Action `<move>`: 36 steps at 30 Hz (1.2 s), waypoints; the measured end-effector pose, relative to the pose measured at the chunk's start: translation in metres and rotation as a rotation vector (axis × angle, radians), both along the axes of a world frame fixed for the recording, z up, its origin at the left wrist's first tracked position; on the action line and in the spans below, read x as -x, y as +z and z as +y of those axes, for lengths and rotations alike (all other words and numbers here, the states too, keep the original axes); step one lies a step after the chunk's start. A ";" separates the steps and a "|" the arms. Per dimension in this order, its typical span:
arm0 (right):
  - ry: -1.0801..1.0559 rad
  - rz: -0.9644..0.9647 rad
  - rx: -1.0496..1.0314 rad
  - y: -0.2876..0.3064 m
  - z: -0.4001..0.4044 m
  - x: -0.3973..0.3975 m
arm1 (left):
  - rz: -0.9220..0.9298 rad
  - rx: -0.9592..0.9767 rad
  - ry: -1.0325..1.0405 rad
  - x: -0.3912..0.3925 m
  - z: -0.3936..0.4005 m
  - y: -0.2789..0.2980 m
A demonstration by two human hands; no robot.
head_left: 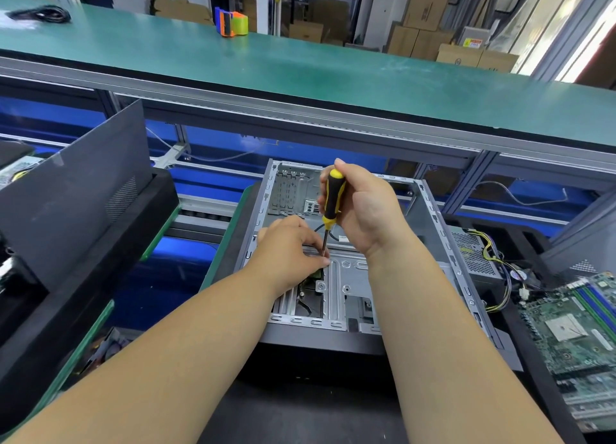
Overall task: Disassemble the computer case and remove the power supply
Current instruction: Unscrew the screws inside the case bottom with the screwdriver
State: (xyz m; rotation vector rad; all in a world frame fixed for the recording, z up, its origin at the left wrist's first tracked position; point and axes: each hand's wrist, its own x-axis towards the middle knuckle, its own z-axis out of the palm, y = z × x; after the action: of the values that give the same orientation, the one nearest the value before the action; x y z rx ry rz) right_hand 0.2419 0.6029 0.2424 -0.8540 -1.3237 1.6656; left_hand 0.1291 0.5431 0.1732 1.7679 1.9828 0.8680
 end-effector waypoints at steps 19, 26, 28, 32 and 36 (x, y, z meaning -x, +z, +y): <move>-0.093 0.115 0.043 -0.011 0.006 0.010 | 0.008 -0.005 0.024 0.000 0.003 -0.002; -0.075 0.051 -0.154 -0.017 -0.007 0.002 | 0.010 -0.008 0.025 -0.001 0.003 -0.001; -0.110 -0.013 -0.204 -0.018 -0.008 -0.001 | 0.005 -0.008 0.027 -0.001 0.003 -0.001; -0.107 -0.042 -0.178 -0.016 -0.009 -0.003 | -0.027 -0.011 0.017 0.000 0.001 0.000; -0.098 0.008 -0.136 -0.015 -0.007 -0.004 | -0.061 0.000 -0.002 0.002 -0.001 0.003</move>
State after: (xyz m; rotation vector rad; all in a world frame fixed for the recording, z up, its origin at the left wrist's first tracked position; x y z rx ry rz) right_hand 0.2462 0.5963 0.2269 -0.8185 -1.3512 1.4841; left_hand 0.1273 0.5422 0.1761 1.7228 1.9417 0.9105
